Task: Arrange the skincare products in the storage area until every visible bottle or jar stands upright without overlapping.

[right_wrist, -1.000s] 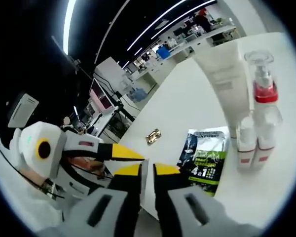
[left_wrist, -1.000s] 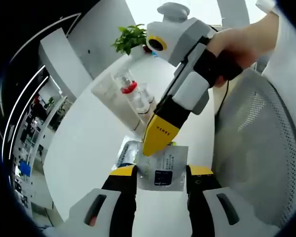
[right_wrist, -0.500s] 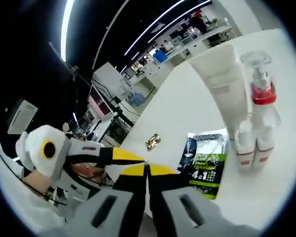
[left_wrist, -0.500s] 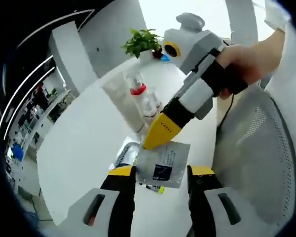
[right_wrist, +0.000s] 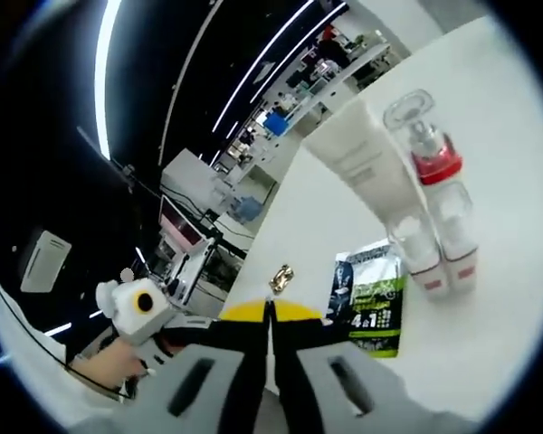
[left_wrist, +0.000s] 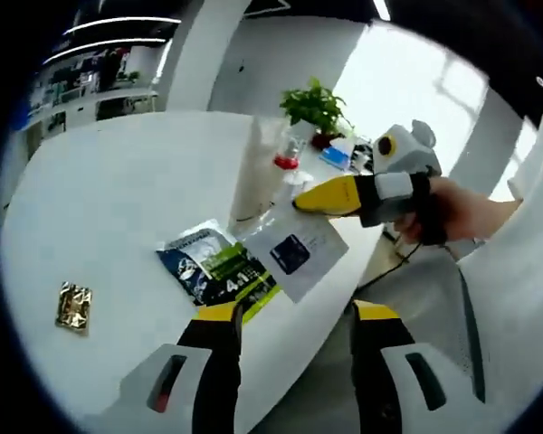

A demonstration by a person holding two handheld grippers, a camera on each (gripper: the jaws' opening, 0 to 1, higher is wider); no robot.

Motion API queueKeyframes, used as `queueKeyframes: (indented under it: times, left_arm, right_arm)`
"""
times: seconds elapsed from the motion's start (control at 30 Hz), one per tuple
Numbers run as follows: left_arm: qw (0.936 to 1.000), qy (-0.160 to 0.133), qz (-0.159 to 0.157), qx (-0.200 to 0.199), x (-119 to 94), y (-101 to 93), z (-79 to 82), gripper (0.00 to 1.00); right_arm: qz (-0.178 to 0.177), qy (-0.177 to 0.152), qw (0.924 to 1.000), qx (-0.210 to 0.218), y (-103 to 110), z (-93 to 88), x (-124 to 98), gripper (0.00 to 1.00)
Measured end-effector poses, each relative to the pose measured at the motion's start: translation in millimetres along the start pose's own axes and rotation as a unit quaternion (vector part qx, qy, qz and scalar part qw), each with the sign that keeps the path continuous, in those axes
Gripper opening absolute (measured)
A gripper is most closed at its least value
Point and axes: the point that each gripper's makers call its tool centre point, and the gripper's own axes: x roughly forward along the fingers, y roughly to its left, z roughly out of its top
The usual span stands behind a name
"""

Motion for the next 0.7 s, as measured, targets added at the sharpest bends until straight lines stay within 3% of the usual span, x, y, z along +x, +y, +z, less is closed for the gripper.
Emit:
queueKeyframes:
  times: [0.13,0.23,0.43,0.6,0.7]
  left_arm:
    - [0.9989,-0.011,-0.024,-0.039,5,-6.6,-1.3,0.39]
    - [0.9953,-0.037,-0.043,-0.079,4,-12.3,3.9,0.32]
    - [0.9872,-0.074,-0.039,-0.136,-5,-2.2,7.8,0.26]
    - [0.972,-0.119,-0.058,-0.194,-10,-2.2,17.6,0.22]
    - [0.9696,-0.127,-0.052,-0.202,-13,2.5,18.7,0.19]
  right_arm:
    - [0.007,-0.006,0.9999,0.006,4,1.0,2,0.01]
    - [0.011,-0.008,0.9998,0.013,5,1.0,2,0.01]
    - [0.017,-0.012,0.9993,0.032,5,0.5,4,0.01]
    - [0.023,-0.014,0.9987,0.043,7,-0.1,9,0.01]
    - [0.024,-0.011,0.9987,0.044,7,-1.7,13,0.01]
